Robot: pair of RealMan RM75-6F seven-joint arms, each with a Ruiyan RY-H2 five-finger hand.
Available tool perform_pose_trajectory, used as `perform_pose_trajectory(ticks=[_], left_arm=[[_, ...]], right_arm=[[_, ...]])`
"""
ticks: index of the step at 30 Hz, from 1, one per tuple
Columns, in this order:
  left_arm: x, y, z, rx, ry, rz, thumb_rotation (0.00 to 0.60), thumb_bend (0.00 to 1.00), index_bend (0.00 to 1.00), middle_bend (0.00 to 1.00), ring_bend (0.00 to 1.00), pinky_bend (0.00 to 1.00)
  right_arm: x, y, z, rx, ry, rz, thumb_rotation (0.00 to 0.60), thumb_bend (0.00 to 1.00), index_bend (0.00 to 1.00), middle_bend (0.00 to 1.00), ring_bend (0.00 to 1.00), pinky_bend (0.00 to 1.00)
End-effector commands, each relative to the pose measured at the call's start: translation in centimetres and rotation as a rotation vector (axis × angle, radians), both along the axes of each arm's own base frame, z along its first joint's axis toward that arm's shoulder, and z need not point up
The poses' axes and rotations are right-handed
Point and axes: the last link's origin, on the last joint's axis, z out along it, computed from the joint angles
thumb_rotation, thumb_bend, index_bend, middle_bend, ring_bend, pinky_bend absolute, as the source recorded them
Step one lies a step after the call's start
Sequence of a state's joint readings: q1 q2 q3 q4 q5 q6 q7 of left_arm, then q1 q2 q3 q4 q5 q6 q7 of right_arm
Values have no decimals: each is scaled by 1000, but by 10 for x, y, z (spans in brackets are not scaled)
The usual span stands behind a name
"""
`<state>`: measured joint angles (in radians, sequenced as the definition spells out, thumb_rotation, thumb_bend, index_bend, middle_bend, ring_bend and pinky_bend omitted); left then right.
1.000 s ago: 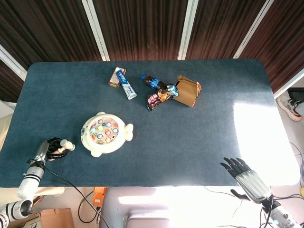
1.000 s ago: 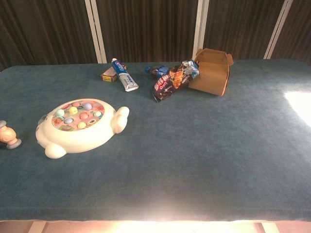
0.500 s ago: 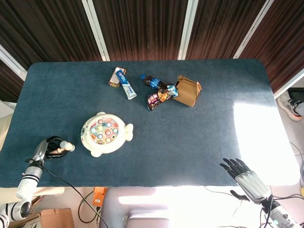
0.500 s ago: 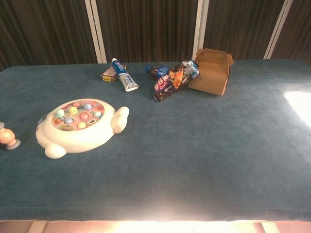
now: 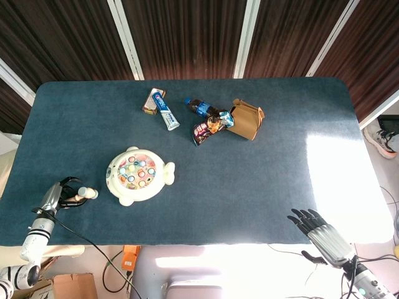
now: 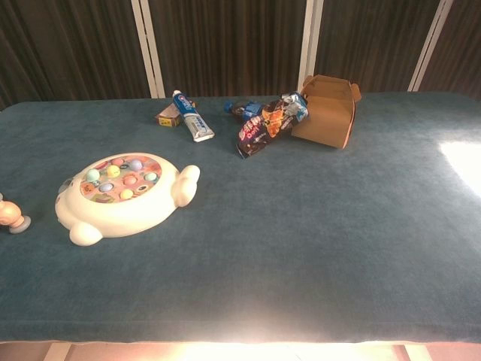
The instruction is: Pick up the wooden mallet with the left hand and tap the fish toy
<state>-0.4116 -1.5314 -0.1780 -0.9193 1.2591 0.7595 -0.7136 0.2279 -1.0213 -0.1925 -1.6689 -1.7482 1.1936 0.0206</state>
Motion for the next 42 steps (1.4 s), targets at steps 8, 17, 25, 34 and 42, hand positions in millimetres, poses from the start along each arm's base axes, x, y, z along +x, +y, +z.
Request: perform_pose_trajectory(ticks=[8, 17, 25, 34, 42], left_arm=[[0, 0, 1, -4, -1, -7, 600, 160, 349, 219, 92, 183], [1, 0, 2, -1, 3, -31, 600, 157, 324, 129, 26, 161], [2, -1, 5, 2, 4, -46, 600, 156, 250, 93, 5, 154], [7, -13, 13, 0, 71, -152, 600, 114, 116, 31, 0, 113], [19, -28, 46, 105, 109, -293, 600, 94, 100, 0, 0, 85]], right_arm=[[0, -1, 1, 0, -1, -2, 600, 238, 0, 0, 0, 0], [0, -1, 1, -1, -2, -2, 600, 239, 0, 0, 0, 0], [0, -1, 1, -1, -1, -3, 600, 239, 0, 0, 0, 0], [0, -1, 1, -4, 0, -5, 600, 239, 0, 0, 0, 0], [1, 0, 1, -2, -1, -3, 600, 239, 0, 0, 0, 0]])
